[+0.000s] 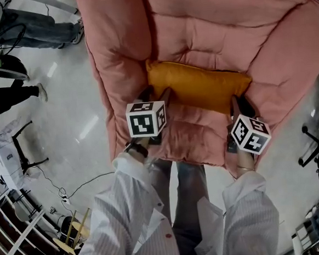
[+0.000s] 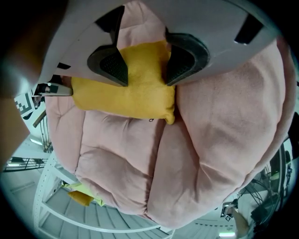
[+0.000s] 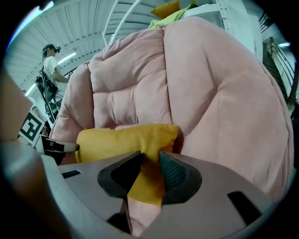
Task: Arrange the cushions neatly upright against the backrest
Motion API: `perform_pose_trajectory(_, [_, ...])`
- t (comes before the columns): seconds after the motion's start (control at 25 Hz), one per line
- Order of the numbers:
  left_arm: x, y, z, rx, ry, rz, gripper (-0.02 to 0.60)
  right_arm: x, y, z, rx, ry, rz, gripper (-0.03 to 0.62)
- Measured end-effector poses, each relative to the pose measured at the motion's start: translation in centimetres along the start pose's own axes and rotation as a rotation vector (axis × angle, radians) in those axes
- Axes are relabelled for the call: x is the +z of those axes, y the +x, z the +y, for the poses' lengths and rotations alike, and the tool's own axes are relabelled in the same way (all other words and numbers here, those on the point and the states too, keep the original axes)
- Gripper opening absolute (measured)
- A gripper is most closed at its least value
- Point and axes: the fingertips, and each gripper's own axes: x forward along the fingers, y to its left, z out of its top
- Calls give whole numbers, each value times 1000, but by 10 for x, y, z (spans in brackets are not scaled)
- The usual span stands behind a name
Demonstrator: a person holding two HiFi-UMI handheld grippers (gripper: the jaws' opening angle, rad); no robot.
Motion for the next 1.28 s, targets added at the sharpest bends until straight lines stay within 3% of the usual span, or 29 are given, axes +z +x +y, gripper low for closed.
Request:
perform_pose_trajectory(0.2, [2, -21, -6, -14, 3, -18, 261, 7, -20, 10, -5, 18, -30, 91])
perform_pose_trajectory(0.52, [24, -66, -49, -124, 76, -54, 261, 32, -71, 48, 51, 61, -112, 91])
perform_pose_trajectory(0.84, [75, -133, -96, -218, 101, -143, 261, 92, -144, 86, 117, 78, -228, 91])
perform_pose_trajectory(1.28, [147, -274, -210, -520, 336, -291, 194, 190, -300, 165, 274, -83, -486, 57])
